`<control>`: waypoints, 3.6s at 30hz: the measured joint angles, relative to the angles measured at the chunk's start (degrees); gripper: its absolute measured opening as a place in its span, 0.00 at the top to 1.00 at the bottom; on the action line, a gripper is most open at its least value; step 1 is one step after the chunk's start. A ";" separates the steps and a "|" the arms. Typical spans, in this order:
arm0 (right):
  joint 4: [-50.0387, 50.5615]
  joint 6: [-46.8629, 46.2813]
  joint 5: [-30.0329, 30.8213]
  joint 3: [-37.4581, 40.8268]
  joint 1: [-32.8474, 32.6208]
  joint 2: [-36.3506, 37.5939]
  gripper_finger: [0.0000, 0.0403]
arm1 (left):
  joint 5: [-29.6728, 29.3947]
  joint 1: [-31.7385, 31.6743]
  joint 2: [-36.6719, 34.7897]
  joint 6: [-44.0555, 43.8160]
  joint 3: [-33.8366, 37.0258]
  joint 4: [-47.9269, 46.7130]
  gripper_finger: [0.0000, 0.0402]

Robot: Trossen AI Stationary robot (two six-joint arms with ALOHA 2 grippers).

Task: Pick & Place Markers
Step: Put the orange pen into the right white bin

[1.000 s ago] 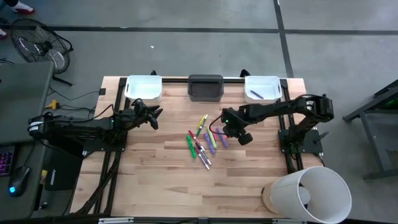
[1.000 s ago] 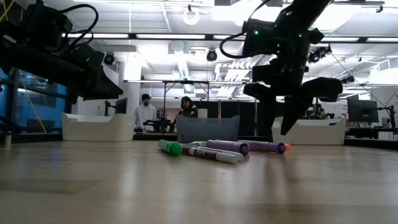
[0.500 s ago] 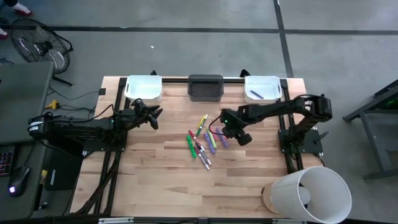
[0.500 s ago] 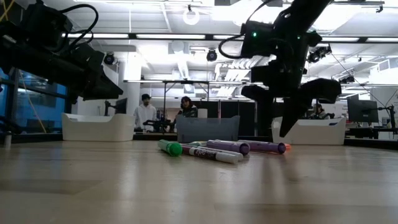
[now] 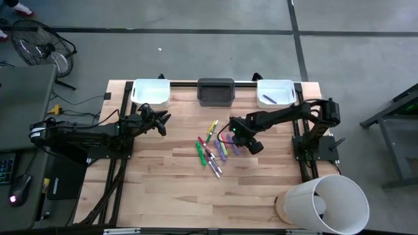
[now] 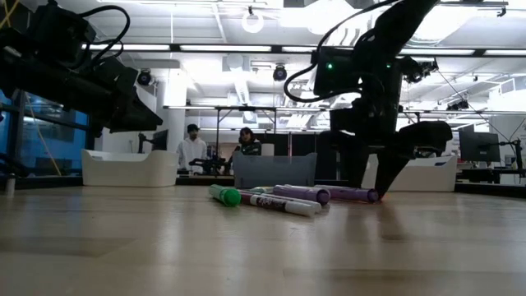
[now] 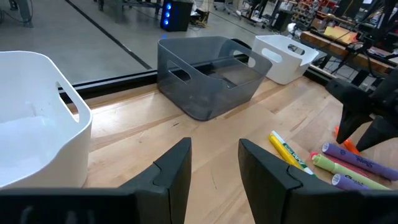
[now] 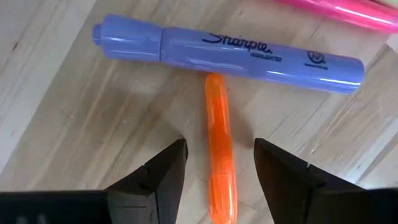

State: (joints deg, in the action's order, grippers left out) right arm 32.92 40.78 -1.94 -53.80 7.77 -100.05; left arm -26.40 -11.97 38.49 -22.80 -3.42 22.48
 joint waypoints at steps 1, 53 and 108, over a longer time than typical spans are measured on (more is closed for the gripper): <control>0.04 -0.38 0.11 0.00 0.00 -0.13 0.55 | -0.01 0.00 0.01 0.00 -0.02 0.00 0.67; 3.37 -42.11 -1.55 0.51 2.69 1.76 0.91 | -0.01 0.00 0.01 0.01 0.00 0.00 0.67; 4.92 -73.44 33.05 0.28 29.90 22.36 0.86 | -0.01 0.00 0.01 0.01 0.00 0.00 0.67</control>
State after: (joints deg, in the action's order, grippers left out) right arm 37.85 -32.66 31.11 -53.52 37.67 -77.69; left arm -26.41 -11.97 38.50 -22.79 -3.42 22.48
